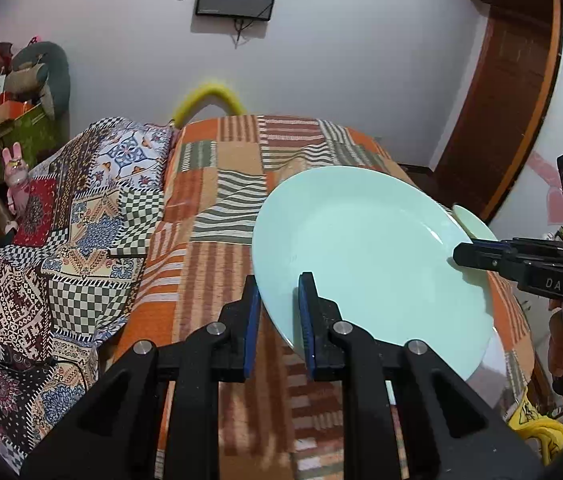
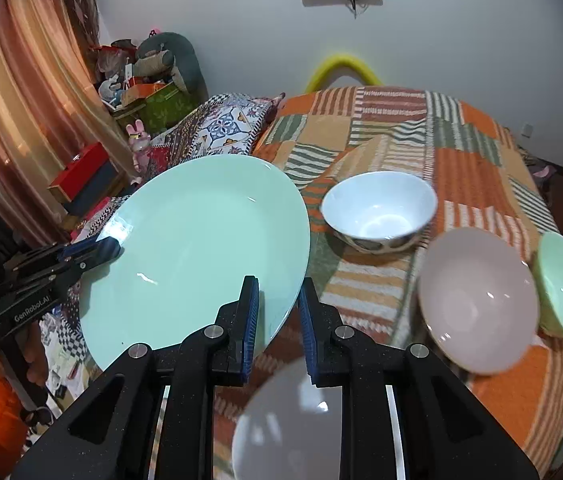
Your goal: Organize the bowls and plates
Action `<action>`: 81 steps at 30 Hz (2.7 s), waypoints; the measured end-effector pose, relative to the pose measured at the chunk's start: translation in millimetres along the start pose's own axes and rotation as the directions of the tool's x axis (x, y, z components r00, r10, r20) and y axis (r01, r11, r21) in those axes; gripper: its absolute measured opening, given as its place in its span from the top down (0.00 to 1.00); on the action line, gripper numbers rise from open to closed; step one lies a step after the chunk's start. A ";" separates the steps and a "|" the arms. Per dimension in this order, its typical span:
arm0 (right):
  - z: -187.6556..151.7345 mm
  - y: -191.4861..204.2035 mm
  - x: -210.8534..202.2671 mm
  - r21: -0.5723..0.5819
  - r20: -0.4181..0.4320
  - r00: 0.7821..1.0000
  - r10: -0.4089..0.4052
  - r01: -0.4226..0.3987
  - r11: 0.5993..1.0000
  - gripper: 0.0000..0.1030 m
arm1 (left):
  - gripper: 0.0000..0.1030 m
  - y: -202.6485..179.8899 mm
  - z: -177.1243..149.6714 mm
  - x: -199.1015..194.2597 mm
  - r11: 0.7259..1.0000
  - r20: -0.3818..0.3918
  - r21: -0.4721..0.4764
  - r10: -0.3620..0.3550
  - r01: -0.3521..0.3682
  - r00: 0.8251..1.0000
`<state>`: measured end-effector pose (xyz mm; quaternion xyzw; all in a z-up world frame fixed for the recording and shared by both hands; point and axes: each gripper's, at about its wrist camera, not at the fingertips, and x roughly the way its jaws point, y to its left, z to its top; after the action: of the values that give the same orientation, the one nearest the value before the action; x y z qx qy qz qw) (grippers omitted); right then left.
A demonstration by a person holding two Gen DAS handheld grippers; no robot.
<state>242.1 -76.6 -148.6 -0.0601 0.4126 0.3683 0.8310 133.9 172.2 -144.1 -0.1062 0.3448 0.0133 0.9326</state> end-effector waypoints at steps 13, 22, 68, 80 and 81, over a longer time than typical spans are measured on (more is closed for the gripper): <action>-48.6 -37.3 -50.1 0.086 0.032 0.999 -0.025 0.022 0.996 0.82 | 0.82 -68.3 -19.0 -11.7 0.996 -0.040 0.070 -0.061 0.063 0.997; -81.6 -61.8 -68.3 0.137 0.003 0.997 -0.074 0.073 0.988 0.82 | 0.82 -108.5 -35.8 5.6 0.987 -0.109 0.120 -0.096 0.109 0.989; -136.1 -90.4 -41.3 0.215 -0.131 0.982 -0.138 0.164 0.963 0.79 | 0.78 -138.0 -79.4 86.9 0.980 -0.316 0.150 -0.077 0.129 0.946; -135.3 -91.5 -40.8 0.218 -0.132 0.985 -0.111 0.138 0.966 0.66 | 0.68 -137.5 -75.5 78.2 0.980 -0.294 0.175 -0.034 0.089 0.955; -134.8 -90.9 -41.6 0.217 -0.129 0.985 -0.113 0.139 0.966 0.66 | 0.68 -136.4 -74.1 76.9 0.981 -0.291 0.173 -0.036 0.089 0.956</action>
<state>199.6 -220.0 -224.8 -0.0126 0.4943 0.2613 0.8290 158.4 19.9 -222.8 -0.0314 0.4726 -0.0637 0.8784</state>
